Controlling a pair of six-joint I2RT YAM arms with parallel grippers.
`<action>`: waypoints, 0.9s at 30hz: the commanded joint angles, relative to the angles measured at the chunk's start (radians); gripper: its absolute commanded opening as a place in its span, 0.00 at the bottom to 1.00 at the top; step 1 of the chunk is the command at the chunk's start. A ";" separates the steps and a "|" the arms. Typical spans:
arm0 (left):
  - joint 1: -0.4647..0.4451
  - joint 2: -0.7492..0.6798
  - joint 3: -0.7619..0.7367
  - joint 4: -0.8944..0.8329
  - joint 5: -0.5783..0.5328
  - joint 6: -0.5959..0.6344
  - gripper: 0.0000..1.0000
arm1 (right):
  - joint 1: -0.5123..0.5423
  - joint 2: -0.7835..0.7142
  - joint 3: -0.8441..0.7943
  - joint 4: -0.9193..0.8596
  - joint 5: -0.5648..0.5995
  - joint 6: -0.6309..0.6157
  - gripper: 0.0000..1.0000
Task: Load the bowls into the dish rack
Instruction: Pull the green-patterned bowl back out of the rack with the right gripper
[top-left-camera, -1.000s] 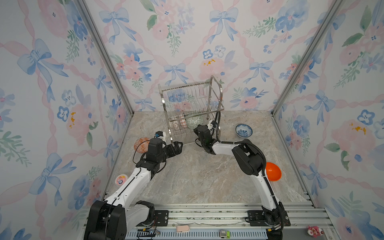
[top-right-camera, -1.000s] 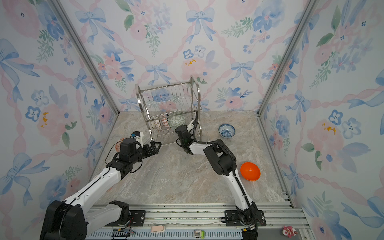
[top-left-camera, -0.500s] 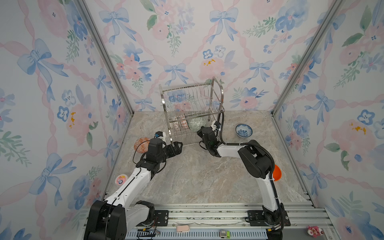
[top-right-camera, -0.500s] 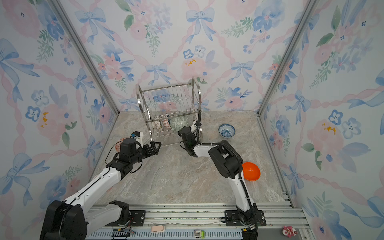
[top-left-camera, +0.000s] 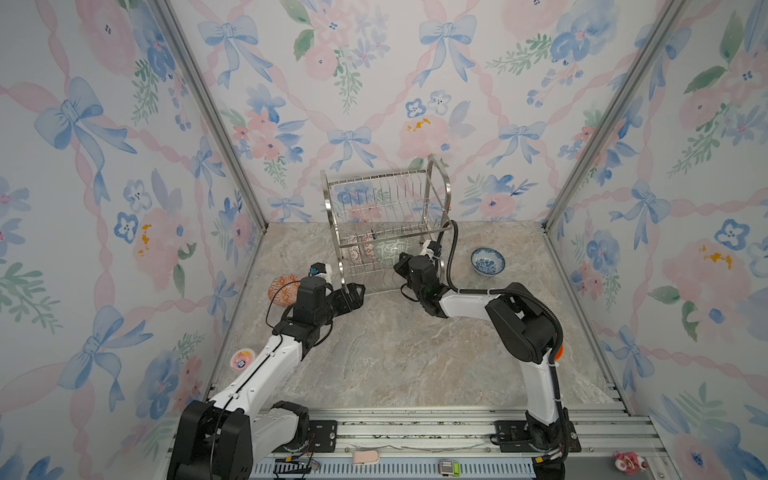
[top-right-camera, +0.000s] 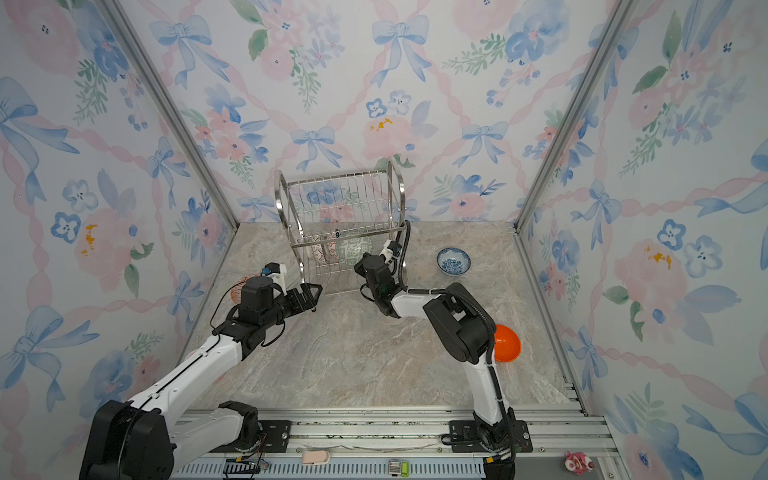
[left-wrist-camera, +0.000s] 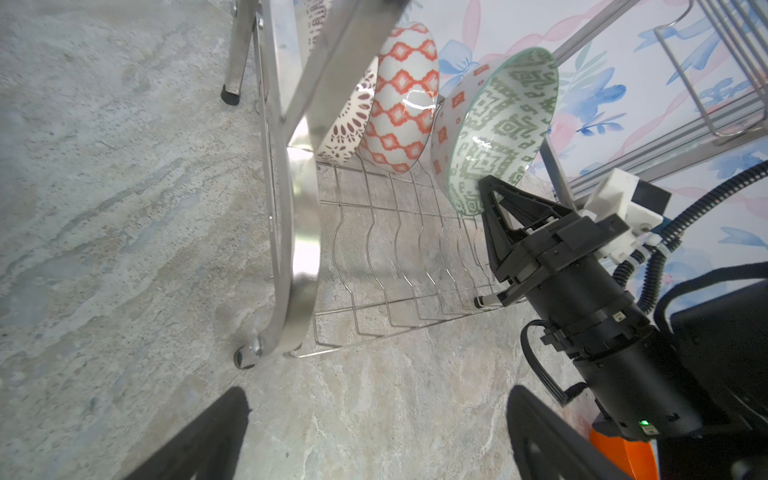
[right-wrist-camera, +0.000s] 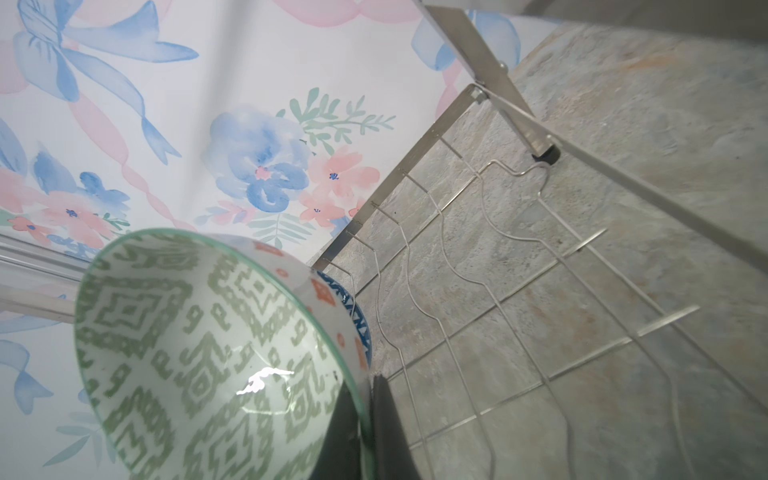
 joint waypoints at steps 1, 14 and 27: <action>-0.007 -0.007 -0.012 -0.005 -0.014 0.010 0.98 | 0.022 -0.050 0.008 0.054 -0.024 -0.024 0.00; -0.011 -0.008 -0.010 -0.008 -0.017 0.013 0.98 | 0.054 -0.092 -0.052 0.091 -0.029 -0.049 0.00; -0.013 -0.012 -0.010 -0.009 -0.020 0.015 0.98 | 0.039 -0.203 -0.190 0.141 -0.009 -0.081 0.00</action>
